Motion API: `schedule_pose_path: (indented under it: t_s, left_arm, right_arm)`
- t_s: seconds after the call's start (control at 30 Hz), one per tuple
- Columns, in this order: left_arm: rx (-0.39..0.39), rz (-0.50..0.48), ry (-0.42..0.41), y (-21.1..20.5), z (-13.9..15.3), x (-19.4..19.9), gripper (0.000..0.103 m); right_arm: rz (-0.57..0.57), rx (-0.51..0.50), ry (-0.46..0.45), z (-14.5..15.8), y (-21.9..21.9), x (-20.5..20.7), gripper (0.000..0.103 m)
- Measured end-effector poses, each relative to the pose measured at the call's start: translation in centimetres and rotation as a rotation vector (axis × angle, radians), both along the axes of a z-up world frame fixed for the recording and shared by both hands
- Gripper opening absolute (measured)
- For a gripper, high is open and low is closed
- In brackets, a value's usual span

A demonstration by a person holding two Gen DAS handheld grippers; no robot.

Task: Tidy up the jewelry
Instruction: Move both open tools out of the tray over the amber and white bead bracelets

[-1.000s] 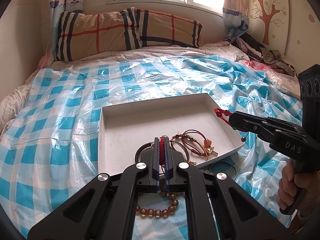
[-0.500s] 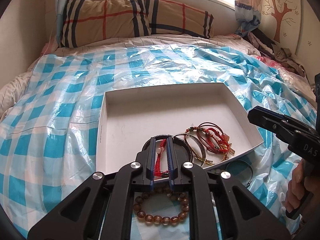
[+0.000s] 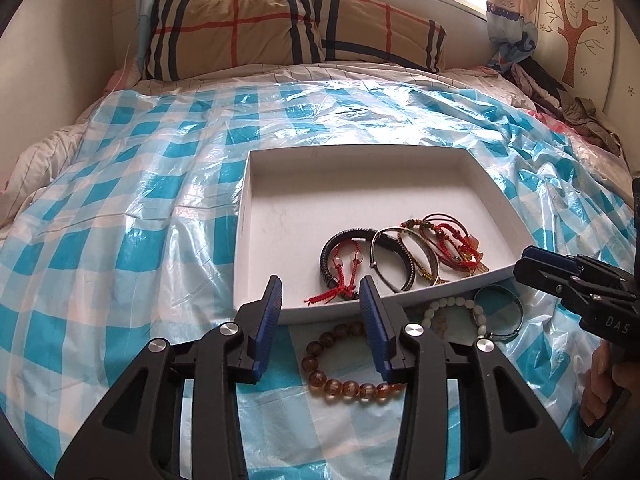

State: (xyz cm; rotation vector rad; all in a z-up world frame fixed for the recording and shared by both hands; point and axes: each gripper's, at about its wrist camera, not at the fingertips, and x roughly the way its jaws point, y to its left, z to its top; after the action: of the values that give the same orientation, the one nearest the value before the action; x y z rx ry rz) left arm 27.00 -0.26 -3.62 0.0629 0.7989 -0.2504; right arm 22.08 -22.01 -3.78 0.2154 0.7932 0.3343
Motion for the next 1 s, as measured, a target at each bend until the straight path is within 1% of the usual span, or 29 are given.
schedule_pose_path:
  t_s: [0.17, 0.27, 0.3, 0.33, 0.4, 0.53, 0.6, 0.7, 0.87, 0.93, 1.0]
  left_arm:
    - [0.035, -0.002, 0.058, 0.6, -2.1, -1.5, 0.042]
    - [0.049, -0.006, 0.089, 0.6, -3.1, -1.3, 0.042]
    - [0.055, -0.009, 0.095, 0.5, -3.2, -1.1, 0.044]
    - [0.069, -0.012, 0.095, 0.2, -3.3, -0.9, 0.045]
    - [0.116, -0.021, 0.101, -0.5, -3.7, -0.5, 0.052]
    - [0.202, -0.072, 0.138, -2.0, -4.6, -0.5, 0.052]
    - [0.222, -0.102, 0.150, -2.4, -4.7, -1.0, 0.052]
    - [0.218, -0.143, 0.187, -2.4, -4.8, -2.0, 0.052]
    - [0.135, -0.229, 0.272, -1.2, -4.1, -4.3, 0.052]
    - [0.117, -0.239, 0.278, -0.5, -3.5, -5.0, 0.052]
    - [0.133, -0.225, 0.258, -0.2, -3.1, -5.2, 0.052]
  right_arm:
    - [0.052, -0.073, 0.058, -1.7, 1.9, -0.1, 0.039]
    - [0.053, -0.122, 0.069, -2.0, 2.6, 0.4, 0.046]
    - [0.054, -0.142, 0.077, -2.2, 2.8, 0.6, 0.050]
    - [0.057, -0.157, 0.088, -2.5, 3.0, 0.9, 0.051]
    - [0.066, -0.180, 0.118, -3.2, 3.3, 1.2, 0.052]
    - [0.100, -0.233, 0.165, -4.0, 4.0, 0.9, 0.052]
    - [0.123, -0.261, 0.180, -4.1, 4.2, 0.2, 0.053]
    - [0.148, -0.278, 0.198, -4.0, 3.9, -1.3, 0.055]
    - [0.163, -0.239, 0.226, -3.2, 2.4, -3.7, 0.056]
    - [0.157, -0.218, 0.217, -2.6, 1.9, -4.1, 0.056]
    - [0.141, -0.218, 0.191, -2.1, 1.9, -4.3, 0.056]
